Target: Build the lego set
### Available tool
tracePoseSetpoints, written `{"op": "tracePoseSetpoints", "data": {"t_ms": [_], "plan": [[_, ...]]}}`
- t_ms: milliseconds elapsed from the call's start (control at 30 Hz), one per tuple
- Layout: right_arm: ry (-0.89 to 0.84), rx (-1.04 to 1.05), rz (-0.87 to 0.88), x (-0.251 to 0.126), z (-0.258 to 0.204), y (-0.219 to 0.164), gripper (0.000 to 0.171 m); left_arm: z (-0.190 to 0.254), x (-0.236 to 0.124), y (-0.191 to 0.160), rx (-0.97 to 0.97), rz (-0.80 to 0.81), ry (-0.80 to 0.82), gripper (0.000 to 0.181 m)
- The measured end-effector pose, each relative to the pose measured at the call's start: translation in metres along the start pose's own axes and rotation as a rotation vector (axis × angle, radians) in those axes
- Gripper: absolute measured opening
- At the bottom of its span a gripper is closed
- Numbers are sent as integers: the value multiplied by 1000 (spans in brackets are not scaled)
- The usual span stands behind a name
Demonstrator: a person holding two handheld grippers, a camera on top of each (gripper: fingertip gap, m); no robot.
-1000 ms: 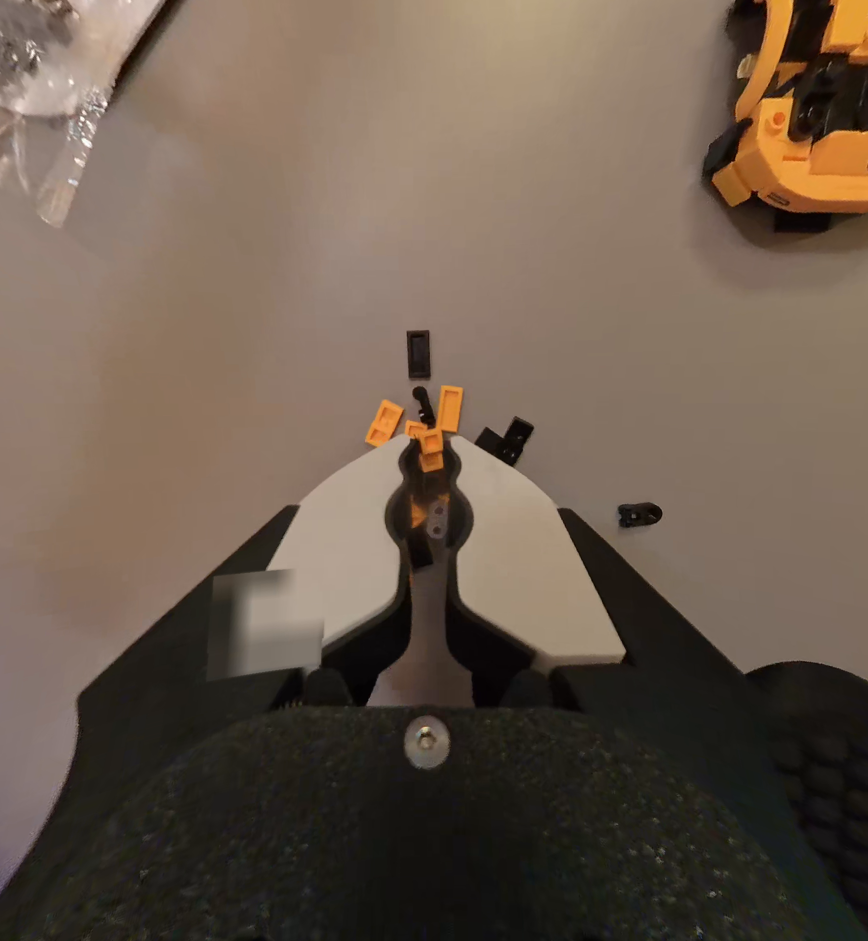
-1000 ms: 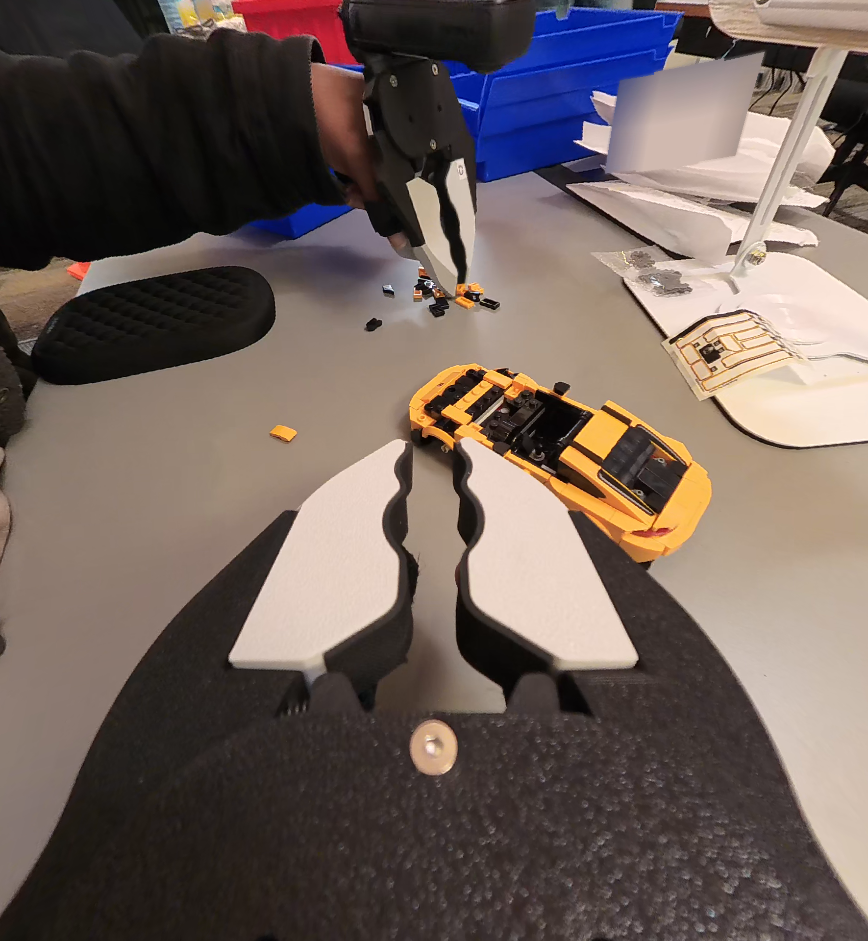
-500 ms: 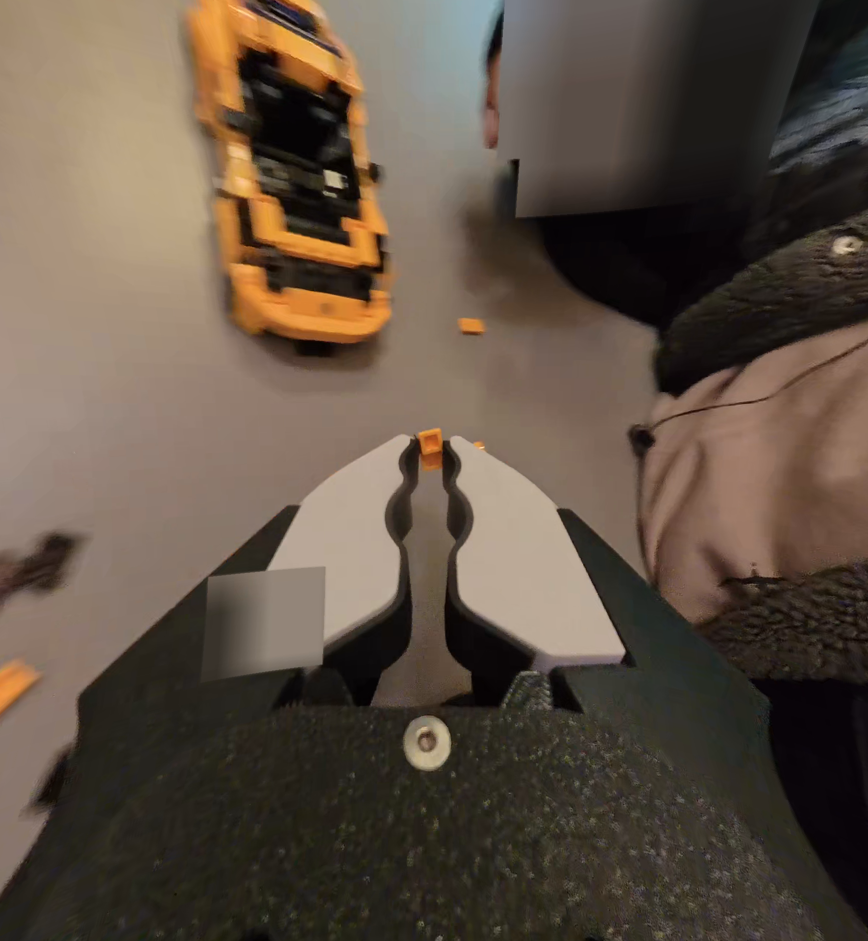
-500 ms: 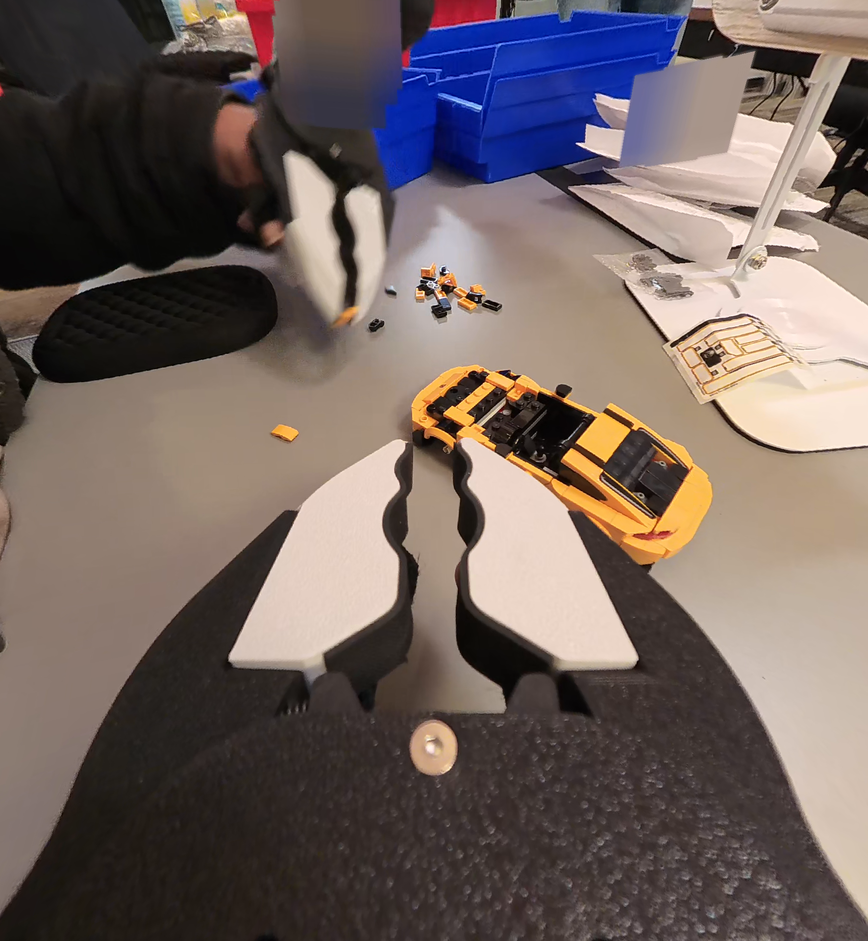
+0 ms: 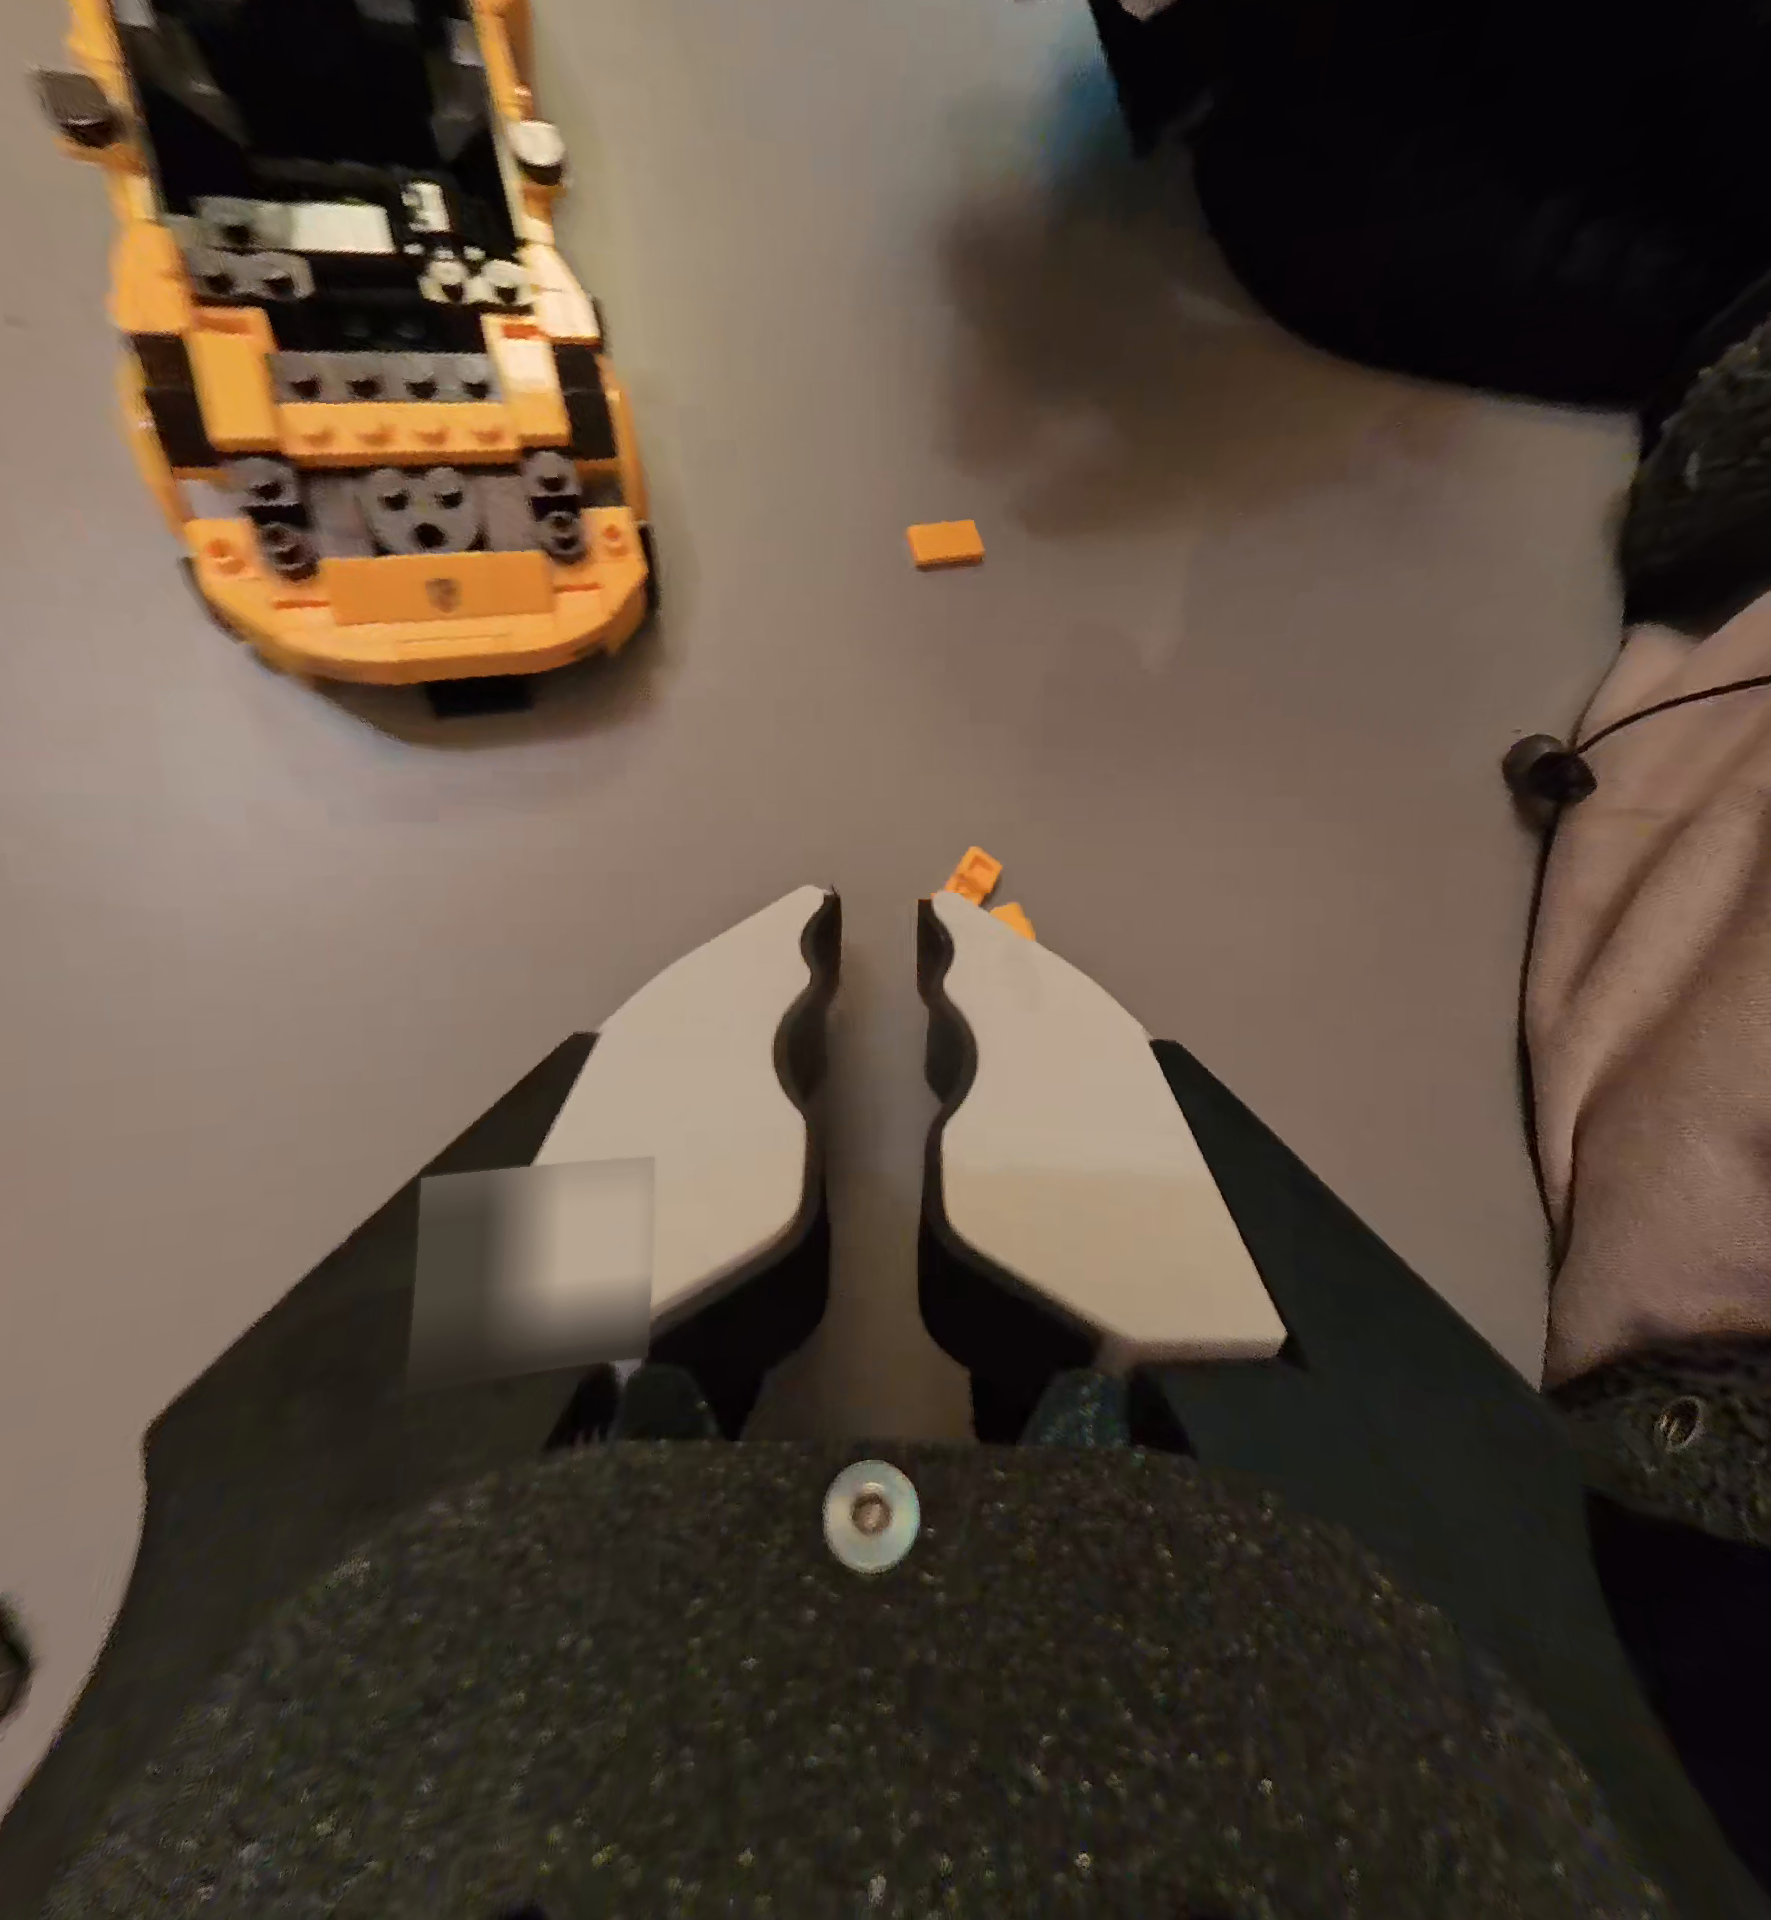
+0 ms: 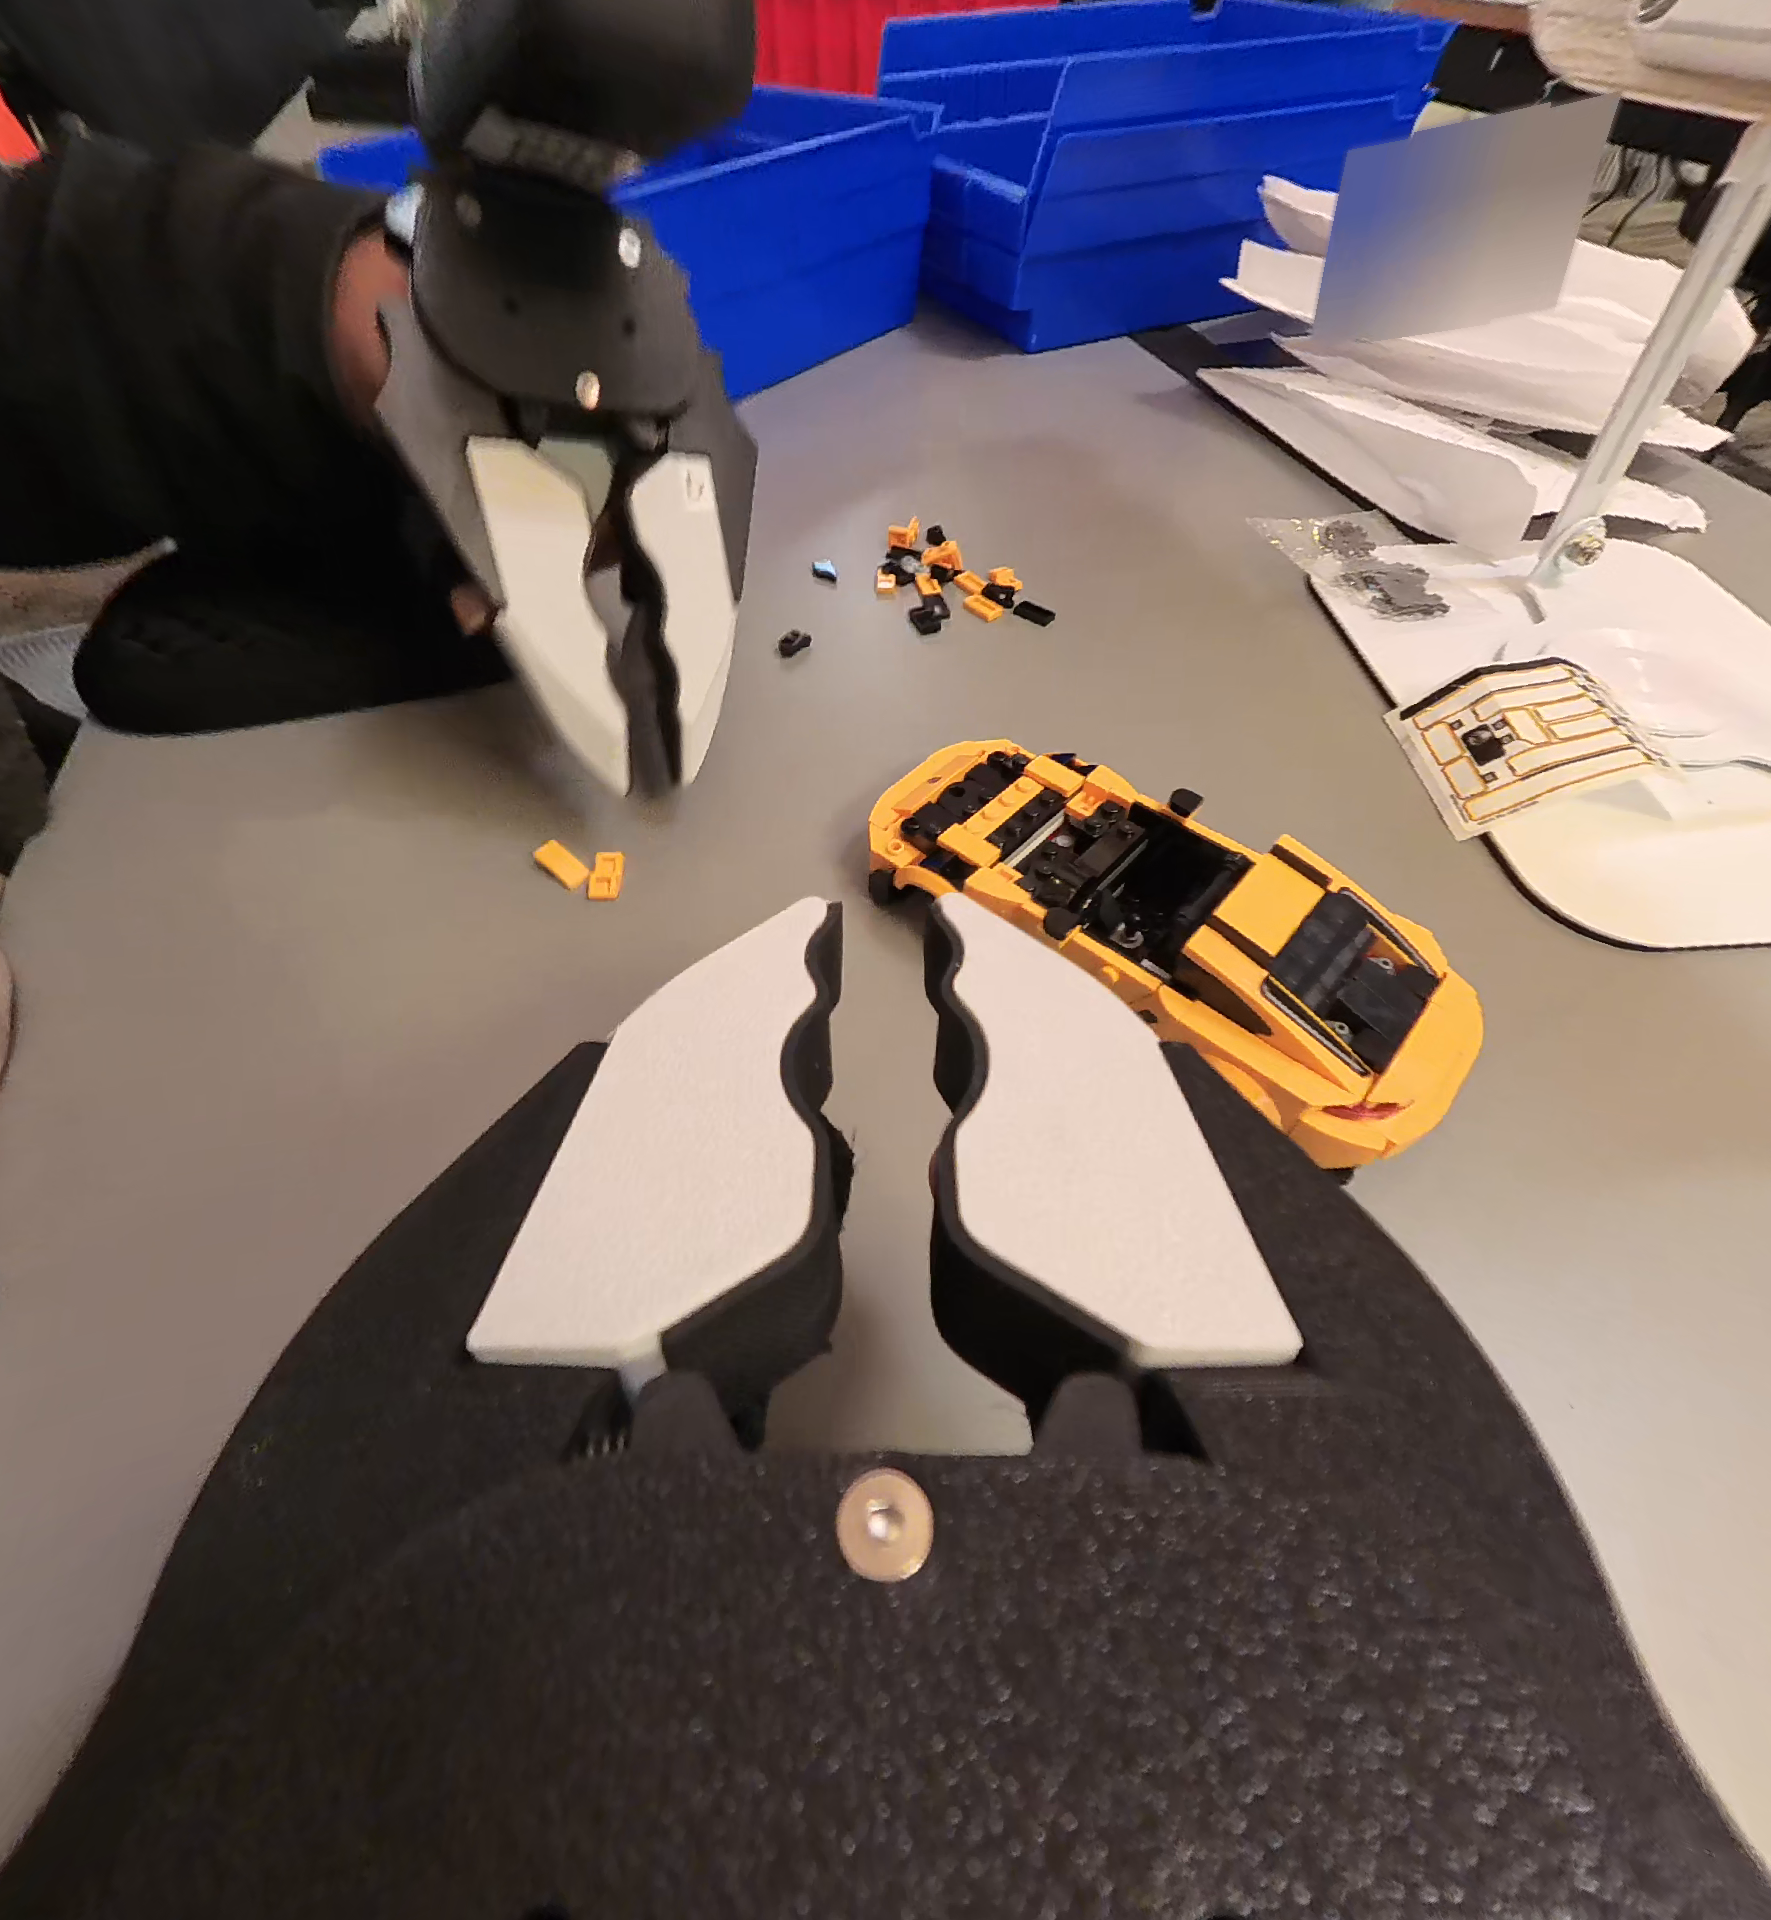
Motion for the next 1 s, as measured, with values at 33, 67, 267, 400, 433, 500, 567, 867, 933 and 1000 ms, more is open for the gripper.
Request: {"op": "tracePoseSetpoints", "data": {"t_ms": [33, 67, 267, 400, 433, 500, 567, 867, 933, 1000], "plan": [[4, -14, -14, 2, -2, 0, 15, -2, -3, -1, -2, -3, 15, 12], [12, -37, -28, 5, -5, 0, 14, -3, -5, -3, 3, -10, 29, 12], [135, -248, -304, 61, -42, 3, 16, 9, -3, -10, 33, -29, 20, 12], [184, -202, -462, 92, -50, 0, 15, 12, -2, -13, 52, -31, 42, 12], [198, -195, -496, 96, -51, 1, 15, 13, -4, -14, 42, -21, 43, 11], [210, -181, -542, 104, -52, 4, 15, 14, -8, -16, 39, -3, 50, 11], [216, -151, -578, 113, -50, 8, 15, 16, -11, -18, 45, 13, 53, 11], [291, -27, -579, 116, -44, 11, 0, 33, -21, -28, 147, 131, 71, 13], [282, 17, -495, 107, -41, 15, 0, 34, -21, -30, 193, 128, 124, 14], [237, -30, -456, 105, -39, 18, 0, 30, -17, -33, 190, 94, 159, 14]]}}
Point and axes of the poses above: each gripper's, where its closed fingertips meet, x out along the fingers, y out of its top, z = x × y across the jaws, the point moved 9 cm from there along -x, back along the fingers, and after that the axes turned 13 degrees about y, right-handed, at the moved point
